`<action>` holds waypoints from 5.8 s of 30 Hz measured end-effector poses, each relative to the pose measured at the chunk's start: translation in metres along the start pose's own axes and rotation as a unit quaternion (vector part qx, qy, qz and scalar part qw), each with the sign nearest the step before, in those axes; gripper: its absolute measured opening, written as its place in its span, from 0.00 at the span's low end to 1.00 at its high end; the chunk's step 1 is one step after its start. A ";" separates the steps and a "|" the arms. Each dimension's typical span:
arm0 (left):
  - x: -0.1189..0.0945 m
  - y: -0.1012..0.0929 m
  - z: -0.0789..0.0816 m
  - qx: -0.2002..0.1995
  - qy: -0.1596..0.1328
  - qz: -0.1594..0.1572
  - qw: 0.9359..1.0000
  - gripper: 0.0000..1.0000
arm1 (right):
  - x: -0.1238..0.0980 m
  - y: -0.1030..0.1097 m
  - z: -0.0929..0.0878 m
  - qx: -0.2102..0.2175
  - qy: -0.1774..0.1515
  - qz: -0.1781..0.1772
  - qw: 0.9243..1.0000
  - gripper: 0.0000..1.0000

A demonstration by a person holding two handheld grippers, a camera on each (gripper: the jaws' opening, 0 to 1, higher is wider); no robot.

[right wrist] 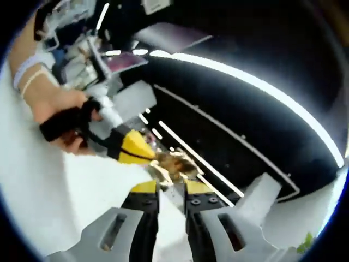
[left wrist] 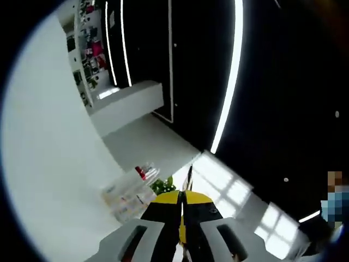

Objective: Arrange the skincare products in the storage area until every visible bottle or jar stands upright without overlapping.

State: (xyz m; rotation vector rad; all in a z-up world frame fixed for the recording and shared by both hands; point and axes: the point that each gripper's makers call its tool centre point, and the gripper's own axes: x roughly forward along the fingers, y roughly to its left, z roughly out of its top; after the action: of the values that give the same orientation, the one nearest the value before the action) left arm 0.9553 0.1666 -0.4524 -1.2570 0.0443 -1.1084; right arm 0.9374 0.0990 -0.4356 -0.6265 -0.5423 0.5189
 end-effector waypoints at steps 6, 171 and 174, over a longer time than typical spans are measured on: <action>-0.002 0.000 0.005 0.001 -0.013 -0.001 1.000 0.00 | 0.006 0.002 -0.011 0.254 -0.005 0.036 0.967 0.11; 0.001 0.046 0.000 0.117 0.004 0.139 0.983 0.41 | -0.053 0.070 -0.115 0.295 0.405 0.361 0.786 0.79; 0.000 0.046 0.002 0.117 0.002 0.140 0.983 0.41 | -0.059 0.075 -0.128 0.274 0.460 0.360 0.764 0.81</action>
State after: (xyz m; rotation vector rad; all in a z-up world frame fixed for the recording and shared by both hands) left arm 0.9857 0.1634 -0.4871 -1.0022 0.0889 -0.8449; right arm 0.9507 0.0642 -0.5905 -0.4237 0.8272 0.9500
